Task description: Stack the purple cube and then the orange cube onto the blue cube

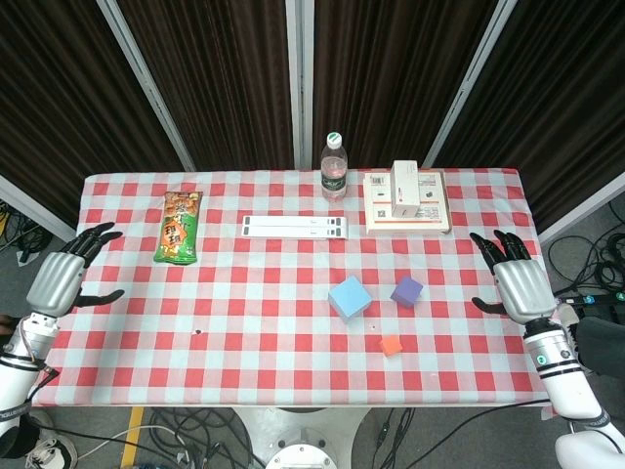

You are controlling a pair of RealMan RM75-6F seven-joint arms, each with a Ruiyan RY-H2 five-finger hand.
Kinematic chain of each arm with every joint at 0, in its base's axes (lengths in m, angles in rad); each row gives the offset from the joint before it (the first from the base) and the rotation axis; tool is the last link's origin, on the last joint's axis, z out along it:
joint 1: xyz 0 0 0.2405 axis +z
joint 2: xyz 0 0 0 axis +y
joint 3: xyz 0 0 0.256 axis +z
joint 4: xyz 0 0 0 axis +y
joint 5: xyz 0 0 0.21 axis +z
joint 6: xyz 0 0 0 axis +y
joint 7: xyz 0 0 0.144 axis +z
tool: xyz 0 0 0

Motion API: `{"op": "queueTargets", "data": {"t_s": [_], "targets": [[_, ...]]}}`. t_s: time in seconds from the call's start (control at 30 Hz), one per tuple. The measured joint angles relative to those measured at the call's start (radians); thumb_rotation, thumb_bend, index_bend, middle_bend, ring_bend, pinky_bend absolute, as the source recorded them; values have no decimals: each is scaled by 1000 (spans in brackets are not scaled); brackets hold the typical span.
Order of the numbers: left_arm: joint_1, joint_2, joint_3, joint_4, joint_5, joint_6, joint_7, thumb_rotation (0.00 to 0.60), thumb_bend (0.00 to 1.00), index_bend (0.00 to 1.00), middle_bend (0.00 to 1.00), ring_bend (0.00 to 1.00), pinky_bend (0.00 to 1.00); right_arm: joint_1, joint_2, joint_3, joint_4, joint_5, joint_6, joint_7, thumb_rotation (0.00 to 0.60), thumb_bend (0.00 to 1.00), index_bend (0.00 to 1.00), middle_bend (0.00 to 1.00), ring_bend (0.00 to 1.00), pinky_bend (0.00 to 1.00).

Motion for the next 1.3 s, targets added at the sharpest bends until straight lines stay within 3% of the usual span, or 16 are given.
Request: {"op": "queueTargets", "data": {"t_s": [0.4, 0.57, 0.73, 1.0, 1.3], "targets": [[7, 17, 1, -40, -2, 8, 36, 600, 0, 235, 219, 157, 288, 38, 23, -11, 6, -36, -64, -11, 600, 55, 0, 201, 20, 55], [9, 17, -1, -44, -10, 1, 39, 600, 0, 235, 219, 157, 288, 112, 54, -20, 45, -65, -204, -4, 600, 63, 14, 223, 34, 66], [8, -3, -2, -21, -16, -4, 32, 600, 0, 235, 220, 157, 288, 226, 65, -36, 126, -138, -375, 45, 600, 72, 96, 258, 51, 90], [10, -11, -5, 9, -20, 0, 14, 600, 0, 235, 220, 157, 288, 369, -1, -124, 329, -393, -445, 215, 600, 77, 106, 251, 55, 102], [18, -13, -6, 35, -22, 8, -4, 600, 0, 235, 219, 157, 288, 453, -99, -205, 417, -497, -430, 320, 600, 77, 107, 246, 55, 102]]}}
